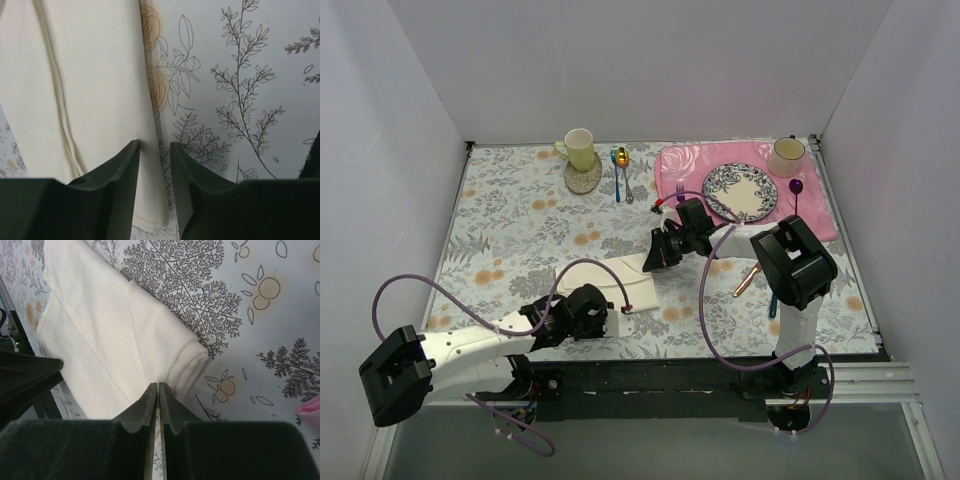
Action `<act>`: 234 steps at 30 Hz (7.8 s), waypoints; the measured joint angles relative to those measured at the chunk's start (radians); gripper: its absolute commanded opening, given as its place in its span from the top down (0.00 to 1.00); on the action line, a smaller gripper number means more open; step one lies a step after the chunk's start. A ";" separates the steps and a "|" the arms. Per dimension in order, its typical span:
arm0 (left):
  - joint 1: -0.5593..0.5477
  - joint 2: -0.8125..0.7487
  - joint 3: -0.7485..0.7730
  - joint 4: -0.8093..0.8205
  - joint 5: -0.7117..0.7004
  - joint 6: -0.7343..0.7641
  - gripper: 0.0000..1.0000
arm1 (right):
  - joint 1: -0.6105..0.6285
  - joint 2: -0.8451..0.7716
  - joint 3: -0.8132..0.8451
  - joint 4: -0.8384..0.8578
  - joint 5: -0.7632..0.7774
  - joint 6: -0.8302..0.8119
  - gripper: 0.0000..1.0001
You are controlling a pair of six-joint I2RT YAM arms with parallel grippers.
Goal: Fold the napkin into a case and place the utensils inside
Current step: Pick up the 2/3-rectangle-folded napkin from the center of the board, then fold the 2/3-rectangle-folded napkin at the center of the board.
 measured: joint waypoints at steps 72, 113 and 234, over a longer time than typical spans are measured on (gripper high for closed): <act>-0.025 -0.004 0.035 -0.158 -0.039 0.066 1.00 | 0.014 0.000 0.040 -0.064 0.034 -0.104 0.88; 0.832 0.614 0.628 -0.350 0.678 0.097 1.00 | 0.014 0.006 0.048 -0.067 0.030 -0.120 0.89; 0.327 0.541 0.412 -0.052 0.518 0.170 1.00 | 0.014 0.032 0.087 -0.097 0.014 -0.149 0.90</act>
